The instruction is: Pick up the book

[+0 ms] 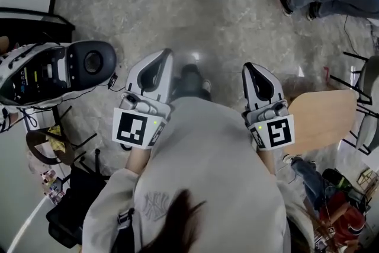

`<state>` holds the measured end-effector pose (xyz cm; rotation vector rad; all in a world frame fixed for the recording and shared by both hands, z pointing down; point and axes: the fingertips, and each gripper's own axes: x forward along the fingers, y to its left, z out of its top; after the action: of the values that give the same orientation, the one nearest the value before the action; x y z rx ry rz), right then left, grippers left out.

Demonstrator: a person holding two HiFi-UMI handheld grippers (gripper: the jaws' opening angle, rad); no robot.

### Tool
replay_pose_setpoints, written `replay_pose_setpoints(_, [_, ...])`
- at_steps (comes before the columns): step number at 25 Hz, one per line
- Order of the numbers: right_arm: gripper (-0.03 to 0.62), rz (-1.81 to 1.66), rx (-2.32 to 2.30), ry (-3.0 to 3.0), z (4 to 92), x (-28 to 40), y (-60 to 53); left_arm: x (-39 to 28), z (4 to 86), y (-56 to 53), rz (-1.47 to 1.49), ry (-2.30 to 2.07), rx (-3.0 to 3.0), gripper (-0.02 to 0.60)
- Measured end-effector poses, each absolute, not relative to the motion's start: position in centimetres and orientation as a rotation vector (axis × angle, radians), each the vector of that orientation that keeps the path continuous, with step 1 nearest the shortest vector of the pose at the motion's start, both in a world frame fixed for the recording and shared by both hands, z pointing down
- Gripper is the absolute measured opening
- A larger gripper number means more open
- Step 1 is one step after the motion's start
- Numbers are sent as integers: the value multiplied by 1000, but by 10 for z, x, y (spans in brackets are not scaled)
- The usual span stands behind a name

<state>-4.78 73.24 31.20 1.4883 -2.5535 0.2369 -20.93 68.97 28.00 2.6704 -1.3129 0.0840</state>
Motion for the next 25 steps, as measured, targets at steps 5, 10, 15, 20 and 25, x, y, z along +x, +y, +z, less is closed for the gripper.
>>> replay_pose_setpoints(5, [18,233,1525,-2513,301,-73,684,-221,282,641,134,-1232,2710,9])
replay_pose_setpoints(10, [18,230,1566,-2450,302,-82,627,-227,287,581,145,-1173,2680,9])
replay_pose_setpoints(15, [18,237,1609,-2434,304,-76,620,-227,286,574,152,-1157,2687,9])
replay_pose_setpoints(20, [18,273,1633,-2435,307,-77,624,-223,286,578,170,-1096,2719,9])
replay_pose_setpoints(25, [18,327,1605,-2431,317,-90,620,-229,288,565,123,-1094,2692,9])
